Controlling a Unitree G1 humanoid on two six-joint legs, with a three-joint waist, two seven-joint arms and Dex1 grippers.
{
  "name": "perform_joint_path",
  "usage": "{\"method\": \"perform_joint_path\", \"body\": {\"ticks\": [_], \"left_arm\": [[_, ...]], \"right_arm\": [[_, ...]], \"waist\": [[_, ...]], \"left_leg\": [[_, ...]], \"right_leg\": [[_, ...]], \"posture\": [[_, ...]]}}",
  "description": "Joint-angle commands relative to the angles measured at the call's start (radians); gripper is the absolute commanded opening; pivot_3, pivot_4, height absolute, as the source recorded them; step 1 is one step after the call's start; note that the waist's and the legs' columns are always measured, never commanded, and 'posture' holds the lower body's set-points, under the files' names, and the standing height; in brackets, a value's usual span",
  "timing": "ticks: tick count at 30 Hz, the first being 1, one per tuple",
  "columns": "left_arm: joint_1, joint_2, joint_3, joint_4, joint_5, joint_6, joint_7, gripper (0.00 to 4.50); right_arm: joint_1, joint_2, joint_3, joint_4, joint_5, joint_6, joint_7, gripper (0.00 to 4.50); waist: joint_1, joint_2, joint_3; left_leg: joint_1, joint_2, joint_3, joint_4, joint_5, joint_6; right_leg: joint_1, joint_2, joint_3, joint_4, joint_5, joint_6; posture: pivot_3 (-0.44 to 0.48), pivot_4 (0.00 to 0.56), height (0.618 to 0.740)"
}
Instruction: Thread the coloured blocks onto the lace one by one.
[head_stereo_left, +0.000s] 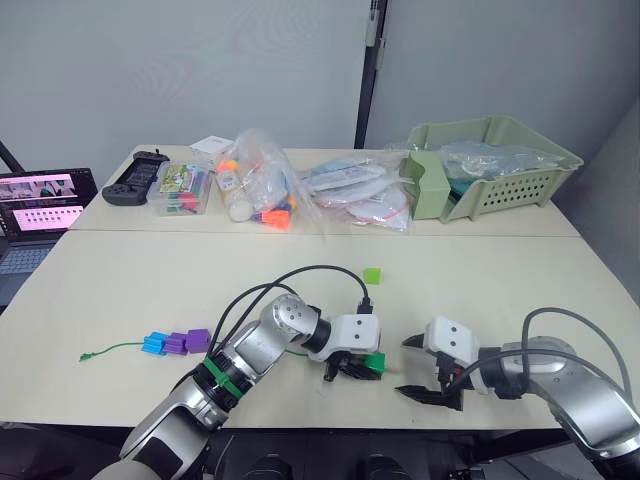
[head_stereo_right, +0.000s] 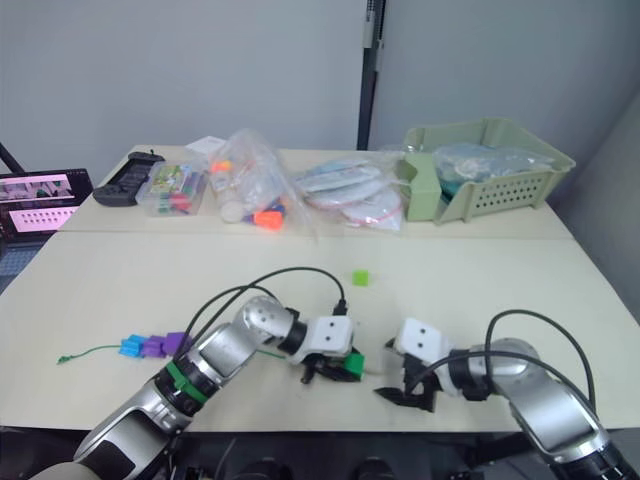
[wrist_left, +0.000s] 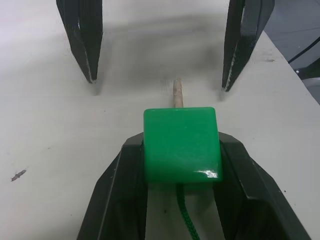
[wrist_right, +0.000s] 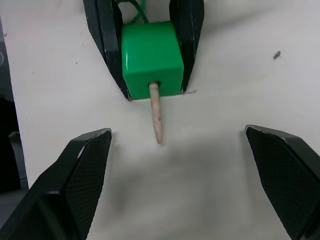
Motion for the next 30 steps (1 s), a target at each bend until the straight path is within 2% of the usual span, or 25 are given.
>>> {"method": "perform_joint_path", "body": {"ticks": [1, 5, 8, 13, 19, 25, 30], "left_arm": [[-0.003, 0.001, 0.008, -0.021, 0.000, -0.015, -0.005, 1.21], [-0.004, 0.001, 0.008, -0.019, 0.000, -0.017, -0.007, 1.21], [-0.003, 0.005, 0.009, -0.021, -0.002, -0.019, -0.012, 1.21], [0.002, 0.028, 0.016, -0.033, -0.010, -0.025, -0.034, 1.21], [0.017, 0.102, 0.066, -0.059, -0.022, -0.014, -0.045, 1.21], [0.091, 0.314, 0.181, -0.131, -0.080, 0.013, -0.114, 1.21], [0.219, 0.545, 0.300, -0.147, -0.142, -0.021, -0.219, 1.21]], "right_arm": [[-0.020, 0.007, 0.007, 0.000, -0.006, -0.016, -0.001, 3.97], [-0.029, 0.013, 0.022, 0.021, -0.016, -0.027, -0.002, 2.72], [-0.030, 0.010, 0.029, 0.035, -0.026, -0.037, -0.002, 1.58], [-0.024, -0.003, 0.038, 0.050, -0.043, -0.058, 0.002, 0.02], [-0.025, -0.003, 0.036, 0.039, -0.034, -0.066, 0.016, 0.00], [-0.048, -0.004, 0.040, 0.022, -0.032, -0.065, 0.037, 0.00], [-0.079, 0.004, 0.052, 0.029, -0.037, -0.070, 0.047, 0.00]], "waist": [[0.000, 0.000, 0.000], [0.000, 0.000, 0.000], [0.000, 0.000, 0.000], [0.000, 0.000, 0.000], [-0.001, 0.000, 0.000], [-0.007, 0.000, 0.000], [-0.012, 0.000, 0.000]], "left_leg": [[0.000, 0.000, 0.000, 0.000, 0.000, 0.000], [0.000, 0.000, 0.000, 0.000, 0.000, 0.000], [0.000, 0.000, 0.000, 0.000, 0.000, 0.000], [0.000, 0.000, 0.000, 0.000, 0.000, 0.000], [0.001, 0.000, 0.000, 0.000, 0.000, 0.000], [0.001, 0.002, 0.000, 0.000, 0.000, 0.000], [0.000, 0.005, 0.001, -0.001, 0.000, 0.000]], "right_leg": [[0.000, 0.000, 0.000, 0.000, 0.000, 0.000], [0.000, 0.000, 0.000, 0.000, 0.000, 0.000], [0.000, 0.000, 0.000, 0.000, 0.000, 0.000], [0.000, 0.000, 0.000, 0.001, 0.000, 0.000], [0.000, 0.000, 0.000, 0.001, 0.000, 0.000], [-0.001, 0.001, 0.000, 0.002, 0.000, 0.000], [-0.004, 0.001, 0.001, 0.003, 0.001, -0.001]], "posture": [[0.000, 0.150, 0.740], [0.000, 0.150, 0.740], [0.000, 0.150, 0.740], [0.000, 0.150, 0.740], [0.000, 0.150, 0.740], [0.000, 0.150, 0.740], [0.000, 0.150, 0.740]]}}
